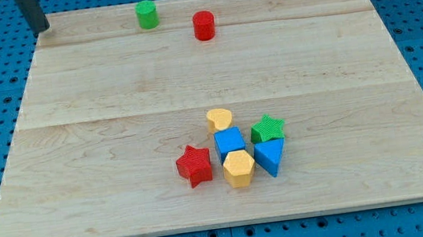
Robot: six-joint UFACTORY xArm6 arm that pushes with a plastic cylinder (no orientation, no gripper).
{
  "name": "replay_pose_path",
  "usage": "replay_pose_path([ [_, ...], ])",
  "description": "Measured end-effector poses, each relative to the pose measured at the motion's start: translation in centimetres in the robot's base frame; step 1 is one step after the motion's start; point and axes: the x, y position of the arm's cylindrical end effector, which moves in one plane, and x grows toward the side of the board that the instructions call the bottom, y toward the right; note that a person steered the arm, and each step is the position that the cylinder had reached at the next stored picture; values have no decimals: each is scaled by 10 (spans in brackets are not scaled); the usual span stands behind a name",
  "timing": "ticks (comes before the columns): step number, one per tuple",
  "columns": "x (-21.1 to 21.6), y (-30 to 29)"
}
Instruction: Push green circle closer to red star
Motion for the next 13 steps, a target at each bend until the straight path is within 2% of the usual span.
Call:
replay_pose_path([
  [1, -11, 70],
  [2, -11, 164],
  [3, -2, 206],
  [5, 103, 194],
  [6, 72, 194],
  [7, 65, 202],
  [9, 164, 202],
  [10, 173, 203],
  [12, 142, 293],
  [13, 147, 339],
])
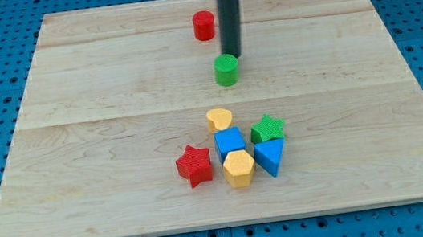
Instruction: Push green circle closer to red star
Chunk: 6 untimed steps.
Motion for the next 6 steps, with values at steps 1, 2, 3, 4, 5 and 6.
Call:
replay_pose_path([
  [1, 22, 5],
  [2, 35, -52],
  [3, 36, -99],
  [4, 34, -85],
  [5, 8, -88],
  [6, 31, -150],
])
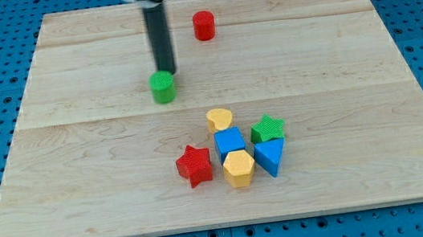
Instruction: Push green circle closer to red star
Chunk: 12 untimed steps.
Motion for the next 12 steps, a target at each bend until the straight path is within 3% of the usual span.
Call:
replay_pose_path([
  [1, 64, -30],
  [3, 28, -35],
  [4, 36, -59],
  [6, 115, -13],
  [8, 74, -33],
  [9, 59, -2],
  [11, 86, 29],
  [12, 76, 23],
])
